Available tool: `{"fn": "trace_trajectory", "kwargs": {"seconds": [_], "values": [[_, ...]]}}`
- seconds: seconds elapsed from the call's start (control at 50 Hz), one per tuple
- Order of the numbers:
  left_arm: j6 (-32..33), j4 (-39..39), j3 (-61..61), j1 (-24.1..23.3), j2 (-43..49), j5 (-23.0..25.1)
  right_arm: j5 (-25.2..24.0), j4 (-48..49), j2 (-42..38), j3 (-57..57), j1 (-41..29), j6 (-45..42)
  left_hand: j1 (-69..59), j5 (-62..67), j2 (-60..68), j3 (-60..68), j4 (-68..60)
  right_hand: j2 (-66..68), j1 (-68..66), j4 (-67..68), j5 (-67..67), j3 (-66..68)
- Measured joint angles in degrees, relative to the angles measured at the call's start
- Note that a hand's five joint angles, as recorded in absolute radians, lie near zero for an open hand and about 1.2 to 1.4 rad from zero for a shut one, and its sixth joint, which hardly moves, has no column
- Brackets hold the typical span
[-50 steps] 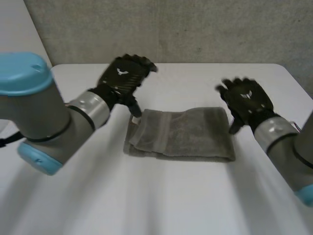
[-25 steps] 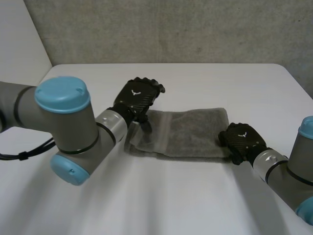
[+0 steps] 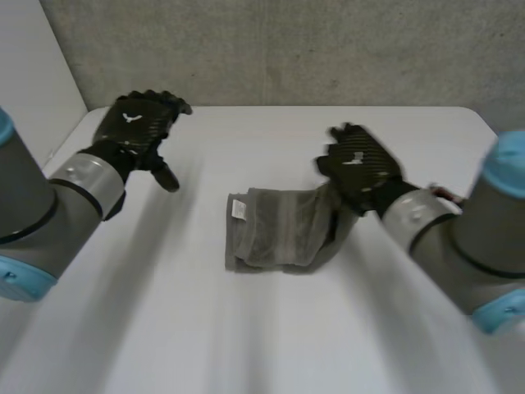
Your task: Fold the towel.
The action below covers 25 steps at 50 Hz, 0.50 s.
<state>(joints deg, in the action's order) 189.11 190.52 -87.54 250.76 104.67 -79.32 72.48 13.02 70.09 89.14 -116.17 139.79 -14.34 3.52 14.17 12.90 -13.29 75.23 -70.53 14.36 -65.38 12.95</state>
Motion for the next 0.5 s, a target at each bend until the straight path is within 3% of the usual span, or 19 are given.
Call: {"fn": "trace_trajectory", "kwargs": {"seconds": [0.16, 0.32, 0.4, 0.5], "values": [[-1.43, 0.38, -2.97, 3.17, -3.05, -0.21, -1.4, 0.41, -10.47, -8.81, -13.45, -2.12, 0.0, -0.03, 0.0, 0.0, 0.0, 0.01, -0.08, 0.0, 0.0, 0.0], [-2.28, 0.65, -4.96, 3.39, -3.36, -0.06, -2.47, 0.61, -20.1, -12.55, -19.2, -1.93, 0.0, -0.03, 0.0, 0.0, 0.0, 0.03, -0.51, 0.0, 0.0, 0.0], [-2.31, 1.5, -5.14, 2.87, -3.1, -0.05, -2.31, 0.56, -20.82, -12.14, -19.3, -1.16, 0.0, -0.04, 0.0, 0.0, 0.0, -19.02, 18.79, 0.0, 19.42, 0.0], [-2.42, 3.24, -4.33, 2.36, -2.67, -0.17, -1.97, 0.53, -15.73, -9.6, -17.38, 3.11, 0.0, -0.04, 0.0, 0.0, 0.0, -41.82, 45.42, 0.0, 48.66, 0.0]]}}
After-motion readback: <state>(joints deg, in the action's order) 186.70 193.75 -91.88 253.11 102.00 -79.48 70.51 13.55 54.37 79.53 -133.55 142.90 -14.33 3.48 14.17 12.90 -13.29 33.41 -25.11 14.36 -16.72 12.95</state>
